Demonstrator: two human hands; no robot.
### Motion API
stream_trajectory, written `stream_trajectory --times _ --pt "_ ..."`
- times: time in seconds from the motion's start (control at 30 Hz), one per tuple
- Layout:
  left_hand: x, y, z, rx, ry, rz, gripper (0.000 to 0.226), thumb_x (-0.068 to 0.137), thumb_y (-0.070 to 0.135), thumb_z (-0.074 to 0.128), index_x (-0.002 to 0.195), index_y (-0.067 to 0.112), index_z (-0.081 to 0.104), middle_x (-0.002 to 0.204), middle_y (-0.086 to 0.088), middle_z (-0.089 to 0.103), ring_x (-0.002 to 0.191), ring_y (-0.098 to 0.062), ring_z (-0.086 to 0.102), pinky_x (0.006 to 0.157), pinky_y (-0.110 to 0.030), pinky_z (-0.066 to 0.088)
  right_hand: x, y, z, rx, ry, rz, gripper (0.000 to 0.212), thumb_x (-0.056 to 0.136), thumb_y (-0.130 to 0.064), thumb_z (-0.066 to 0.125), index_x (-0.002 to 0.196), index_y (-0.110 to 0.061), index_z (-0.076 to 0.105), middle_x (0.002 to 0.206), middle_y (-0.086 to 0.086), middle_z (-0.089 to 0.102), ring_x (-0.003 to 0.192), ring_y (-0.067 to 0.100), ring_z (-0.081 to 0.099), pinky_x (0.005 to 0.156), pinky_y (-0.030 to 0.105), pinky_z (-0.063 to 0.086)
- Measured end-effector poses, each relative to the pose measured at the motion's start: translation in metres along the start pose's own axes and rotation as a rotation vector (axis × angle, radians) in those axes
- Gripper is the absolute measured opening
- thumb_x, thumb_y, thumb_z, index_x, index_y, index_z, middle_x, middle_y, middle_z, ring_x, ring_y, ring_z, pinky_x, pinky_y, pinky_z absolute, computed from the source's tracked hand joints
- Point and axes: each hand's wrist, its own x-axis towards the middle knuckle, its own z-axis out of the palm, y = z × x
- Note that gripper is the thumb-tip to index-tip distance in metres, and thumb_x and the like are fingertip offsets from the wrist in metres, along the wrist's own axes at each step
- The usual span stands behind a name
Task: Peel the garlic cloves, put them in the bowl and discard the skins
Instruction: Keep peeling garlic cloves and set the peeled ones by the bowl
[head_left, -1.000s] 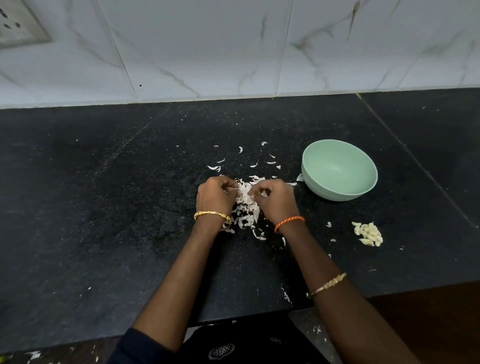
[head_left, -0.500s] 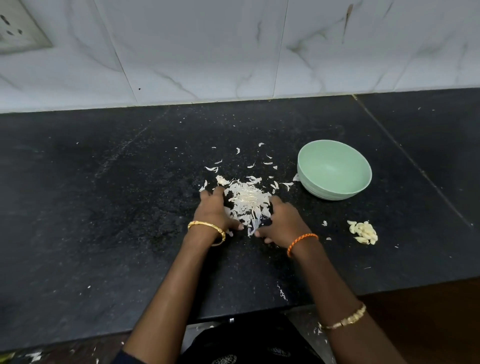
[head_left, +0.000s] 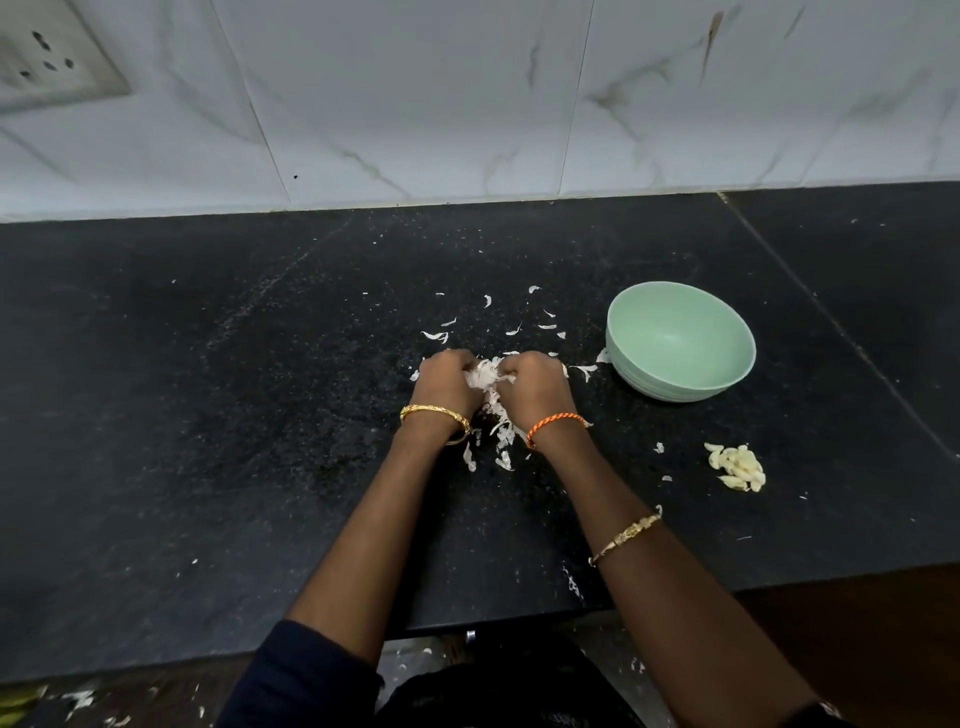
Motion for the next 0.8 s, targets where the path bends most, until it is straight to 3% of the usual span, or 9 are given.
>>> stream_trajectory --times 0.1,0.3,0.4,0.5,0.63,0.7,0.77,0.8 --pt "-0.001 -0.001 0.002 -0.018 0.043 0.006 0.011 0.081 0.002 0.064 0.090 0.001 0.068 0.086 -0.017 0.068 0.074 -0.023 0.055 0.060 -0.020 0.033 0.006 0.000 -0.006 0.023 -0.010 0.029 0.016 0.088 -0.008 0.064 0.101 -0.003 0.073 0.104 0.022 0.067 0.098 0.034 0.063 0.087 0.035 0.051" --pt "-0.004 0.001 -0.001 0.006 0.023 0.002 0.037 0.083 0.001 0.063 0.120 0.005 0.062 0.114 -0.012 0.066 0.107 -0.027 0.060 0.085 -0.024 0.043 0.013 -0.004 -0.025 -0.047 -0.178 0.022 0.034 0.090 0.001 0.052 0.114 -0.016 0.070 0.125 0.015 0.061 0.107 0.027 0.062 0.091 0.029 0.048" --pt "-0.005 0.002 -0.004 -0.004 0.050 -0.023 0.039 0.084 0.008 0.064 0.124 0.010 0.060 0.117 -0.012 0.065 0.108 -0.027 0.059 0.093 -0.031 0.047 0.013 -0.006 -0.035 -0.045 -0.164 -0.005 0.023 0.091 -0.004 0.058 0.104 -0.015 0.074 0.110 0.014 0.068 0.097 0.025 0.066 0.092 0.031 0.051" --pt "-0.009 0.003 -0.004 0.014 0.108 -0.046 0.036 0.086 0.010 0.061 0.121 0.013 0.062 0.112 -0.013 0.067 0.104 -0.029 0.061 0.091 -0.034 0.048 0.011 -0.005 -0.039 -0.001 -0.110 -0.025 0.010 0.088 -0.013 0.067 0.092 -0.012 0.076 0.099 0.012 0.072 0.091 0.023 0.067 0.090 0.037 0.053" --pt "-0.018 0.005 0.004 0.069 0.160 -0.016 0.034 0.088 0.011 0.058 0.121 0.010 0.063 0.117 -0.015 0.063 0.108 -0.030 0.059 0.091 -0.035 0.045 0.006 0.000 -0.035 0.030 -0.187 -0.034 0.023 0.086 -0.024 0.071 0.105 -0.012 0.073 0.113 0.011 0.069 0.105 0.024 0.063 0.096 0.036 0.049" --pt "-0.024 0.007 0.009 0.064 0.221 0.002 0.026 0.087 0.012 0.061 0.112 0.007 0.067 0.116 -0.015 0.061 0.105 -0.030 0.059 0.088 -0.034 0.045 0.002 0.005 -0.035 0.016 -0.218 -0.054 0.035 0.088 -0.020 0.069 0.122 -0.014 0.065 0.130 0.010 0.060 0.117 0.024 0.058 0.098 0.029 0.042" --pt "-0.031 0.012 0.011 0.020 0.336 0.013 0.012 0.086 0.019 0.065 0.081 0.007 0.068 0.098 -0.010 0.062 0.087 -0.025 0.059 0.073 -0.030 0.043 -0.002 0.008 -0.039 0.103 -0.100 -0.089 0.026 0.093 -0.015 0.061 0.118 -0.012 0.067 0.126 0.010 0.063 0.111 0.021 0.060 0.089 0.021 0.042" --pt "-0.037 0.019 0.013 0.007 0.403 -0.014 0.024 0.086 0.025 0.066 0.067 0.011 0.060 0.087 -0.007 0.060 0.077 -0.021 0.055 0.065 -0.029 0.038 -0.007 0.010 -0.042 0.174 -0.028 -0.094 0.021 0.093 -0.015 0.061 0.111 -0.009 0.070 0.119 0.010 0.066 0.106 0.019 0.062 0.087 0.020 0.043"
